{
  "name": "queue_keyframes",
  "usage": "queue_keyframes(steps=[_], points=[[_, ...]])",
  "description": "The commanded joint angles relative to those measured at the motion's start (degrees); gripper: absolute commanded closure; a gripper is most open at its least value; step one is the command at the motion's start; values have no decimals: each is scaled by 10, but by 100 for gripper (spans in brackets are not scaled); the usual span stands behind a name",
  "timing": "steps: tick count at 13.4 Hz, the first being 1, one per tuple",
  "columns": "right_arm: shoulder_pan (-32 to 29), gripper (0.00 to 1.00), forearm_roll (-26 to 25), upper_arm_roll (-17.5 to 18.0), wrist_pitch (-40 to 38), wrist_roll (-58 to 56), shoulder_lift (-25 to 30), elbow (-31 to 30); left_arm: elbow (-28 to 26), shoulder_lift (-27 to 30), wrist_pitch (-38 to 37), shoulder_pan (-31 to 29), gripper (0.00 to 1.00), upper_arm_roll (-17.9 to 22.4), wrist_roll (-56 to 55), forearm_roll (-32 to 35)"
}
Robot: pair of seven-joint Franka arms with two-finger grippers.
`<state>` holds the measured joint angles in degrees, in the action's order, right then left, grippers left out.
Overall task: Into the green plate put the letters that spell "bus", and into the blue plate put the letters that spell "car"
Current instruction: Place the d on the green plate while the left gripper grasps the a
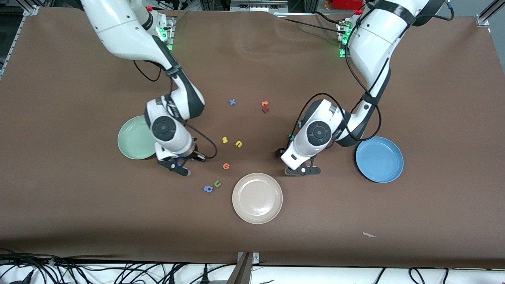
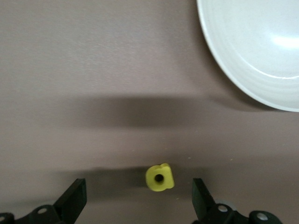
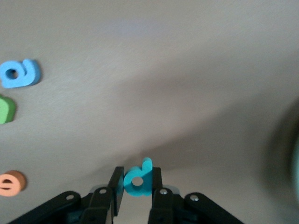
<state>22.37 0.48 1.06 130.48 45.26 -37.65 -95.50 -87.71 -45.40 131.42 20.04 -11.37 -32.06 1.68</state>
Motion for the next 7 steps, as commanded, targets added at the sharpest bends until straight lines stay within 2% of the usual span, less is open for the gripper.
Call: queue_keyframes(steps=[1, 2, 5, 7], points=[[-53, 87, 8, 3, -71, -88, 42, -11, 38, -24, -4, 18, 0, 13, -13, -4], [-71, 87, 8, 1, -86, -117, 45, -13, 39, -28, -4, 23, 0, 18, -18, -4], [-90, 87, 7, -13, -155, -143, 47, -22, 46, -33, -4, 40, 9, 32, -36, -4], [-97, 87, 9, -36, -195, -183, 45, -34, 46, -33, -4, 44, 20, 33, -49, -4]])
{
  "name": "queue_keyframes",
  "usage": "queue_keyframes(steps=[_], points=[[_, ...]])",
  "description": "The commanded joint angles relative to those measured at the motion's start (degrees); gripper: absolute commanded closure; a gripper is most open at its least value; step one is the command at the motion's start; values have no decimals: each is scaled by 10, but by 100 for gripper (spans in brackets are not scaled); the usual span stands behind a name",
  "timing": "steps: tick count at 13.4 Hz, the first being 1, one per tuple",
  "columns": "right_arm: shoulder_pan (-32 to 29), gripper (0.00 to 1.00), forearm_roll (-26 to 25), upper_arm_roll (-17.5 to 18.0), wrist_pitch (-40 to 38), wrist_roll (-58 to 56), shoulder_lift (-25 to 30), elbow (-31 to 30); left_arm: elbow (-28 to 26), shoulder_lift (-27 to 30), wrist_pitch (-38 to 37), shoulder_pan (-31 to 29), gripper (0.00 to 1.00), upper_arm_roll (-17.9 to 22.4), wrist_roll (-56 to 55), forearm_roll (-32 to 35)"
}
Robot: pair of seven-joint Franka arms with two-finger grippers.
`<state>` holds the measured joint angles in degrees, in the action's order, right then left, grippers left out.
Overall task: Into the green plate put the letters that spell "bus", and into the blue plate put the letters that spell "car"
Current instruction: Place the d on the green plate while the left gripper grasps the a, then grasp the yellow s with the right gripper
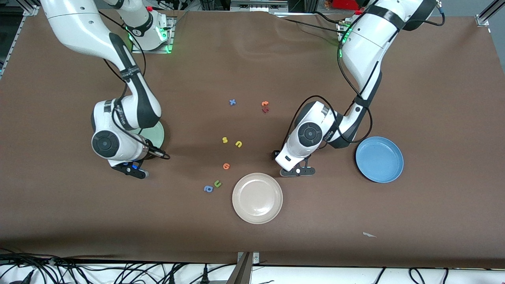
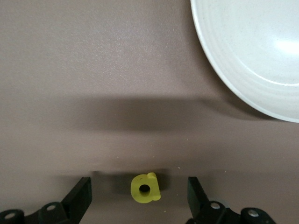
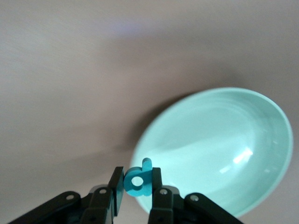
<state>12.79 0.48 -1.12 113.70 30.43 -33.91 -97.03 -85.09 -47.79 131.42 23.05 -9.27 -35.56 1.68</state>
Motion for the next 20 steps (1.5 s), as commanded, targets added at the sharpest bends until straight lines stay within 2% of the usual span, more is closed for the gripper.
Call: queue_keyframes(steps=[1, 2, 3, 6, 8, 10, 13, 17, 20], points=[[-11, 76, 10, -15, -36, -41, 7, -21, 19, -9, -4, 16, 27, 12, -17, -4], [-15, 34, 10, -13, -42, -39, 5, -21, 19, -9, -4, 16, 34, 12, -22, -4], [-14, 31, 10, -10, -44, -34, 5, -21, 19, -9, -4, 16, 41, 12, -28, -4], [-9, 31, 64, 19, -51, 28, 11, -12, 19, -13, -2, 16, 51, 12, -35, -4], [-3, 34, 68, 46, -37, 83, 12, -4, 18, -13, 8, 16, 57, 12, -37, -4], [35, 35, 65, 68, 8, 204, 10, -1, 14, -13, 24, 17, 60, 12, -45, -4], [108, 34, 65, 67, 106, 381, -8, -2, 13, -12, 25, 17, 64, 12, -50, 2], [159, 34, 59, 67, 207, 564, -39, -2, 12, -13, 30, 17, 64, 12, -50, 5], [177, 35, 58, 65, 234, 579, -59, -3, 5, -12, 43, 16, 64, 12, -54, 5]])
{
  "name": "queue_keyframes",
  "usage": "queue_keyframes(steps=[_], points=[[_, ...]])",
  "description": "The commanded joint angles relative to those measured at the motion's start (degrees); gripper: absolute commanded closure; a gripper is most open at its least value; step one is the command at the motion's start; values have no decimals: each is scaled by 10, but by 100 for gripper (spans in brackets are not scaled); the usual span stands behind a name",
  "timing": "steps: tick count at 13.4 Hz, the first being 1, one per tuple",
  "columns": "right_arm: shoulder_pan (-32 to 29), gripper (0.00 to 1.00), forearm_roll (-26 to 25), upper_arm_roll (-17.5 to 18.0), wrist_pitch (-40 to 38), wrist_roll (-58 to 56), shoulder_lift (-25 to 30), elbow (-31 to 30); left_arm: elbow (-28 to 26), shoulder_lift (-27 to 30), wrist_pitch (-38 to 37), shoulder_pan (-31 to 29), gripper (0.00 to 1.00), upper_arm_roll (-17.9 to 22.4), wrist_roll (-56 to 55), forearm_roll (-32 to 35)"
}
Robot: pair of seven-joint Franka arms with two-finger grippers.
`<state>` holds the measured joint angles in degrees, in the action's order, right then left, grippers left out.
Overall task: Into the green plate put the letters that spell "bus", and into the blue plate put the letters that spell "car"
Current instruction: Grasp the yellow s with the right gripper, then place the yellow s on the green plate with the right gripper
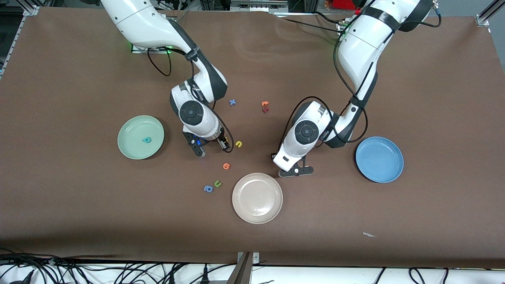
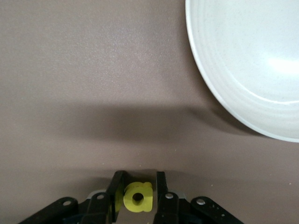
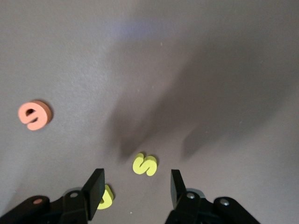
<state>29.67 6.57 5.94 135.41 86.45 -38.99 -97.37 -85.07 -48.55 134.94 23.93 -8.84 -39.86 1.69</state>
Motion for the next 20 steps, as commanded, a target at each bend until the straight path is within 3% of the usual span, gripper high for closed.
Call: queue_keyframes(steps=[1, 9, 13, 16, 20], points=[[8, 35, -4, -6, 19, 19, -11, 0, 4, -4, 8, 8, 64, 8, -11, 5], [21, 52, -18, -15, 27, 19, -21, -6, -4, 0, 8, 9, 63, 8, -21, 6], [21, 76, -23, -15, 26, 16, -22, -5, -4, 0, 7, 13, 63, 8, -23, 7], [18, 79, -24, -22, 13, 4, -15, -5, -4, 1, 7, 15, 61, 8, -27, 7], [17, 79, -67, -62, -109, -90, 36, 1, -12, 3, 7, 15, 60, 8, -43, 27]])
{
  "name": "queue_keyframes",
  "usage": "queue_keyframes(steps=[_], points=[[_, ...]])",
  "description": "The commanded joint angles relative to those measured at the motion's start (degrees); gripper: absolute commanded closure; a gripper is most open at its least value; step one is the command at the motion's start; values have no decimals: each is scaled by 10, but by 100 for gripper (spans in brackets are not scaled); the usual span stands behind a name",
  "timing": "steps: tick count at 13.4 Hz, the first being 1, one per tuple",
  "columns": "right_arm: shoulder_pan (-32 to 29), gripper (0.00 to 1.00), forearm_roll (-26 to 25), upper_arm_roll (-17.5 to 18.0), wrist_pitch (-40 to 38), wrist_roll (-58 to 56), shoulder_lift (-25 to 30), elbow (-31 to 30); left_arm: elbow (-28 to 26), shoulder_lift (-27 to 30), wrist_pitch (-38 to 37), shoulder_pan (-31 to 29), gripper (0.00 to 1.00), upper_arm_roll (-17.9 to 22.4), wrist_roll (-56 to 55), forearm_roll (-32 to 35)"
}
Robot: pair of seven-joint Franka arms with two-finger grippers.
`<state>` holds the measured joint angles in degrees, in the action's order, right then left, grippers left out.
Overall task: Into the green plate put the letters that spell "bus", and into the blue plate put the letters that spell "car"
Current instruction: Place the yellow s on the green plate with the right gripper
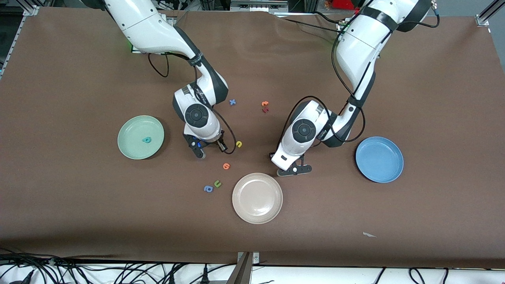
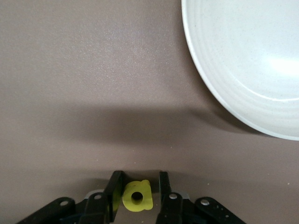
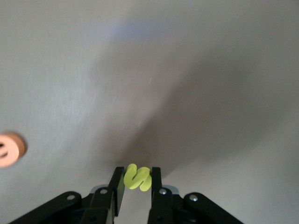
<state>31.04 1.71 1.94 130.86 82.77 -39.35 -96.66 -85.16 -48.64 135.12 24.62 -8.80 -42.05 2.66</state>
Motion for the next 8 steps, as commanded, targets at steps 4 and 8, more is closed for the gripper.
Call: queue_keyframes(steps=[4, 8], points=[[3, 80, -31, -111, -166, -251, 86, -36, -12, 5, 5, 9, 63, 7, -22, 18], [3, 83, -29, -208, -150, -464, 136, -152, -16, 6, 5, 12, 70, 7, -31, 18]])
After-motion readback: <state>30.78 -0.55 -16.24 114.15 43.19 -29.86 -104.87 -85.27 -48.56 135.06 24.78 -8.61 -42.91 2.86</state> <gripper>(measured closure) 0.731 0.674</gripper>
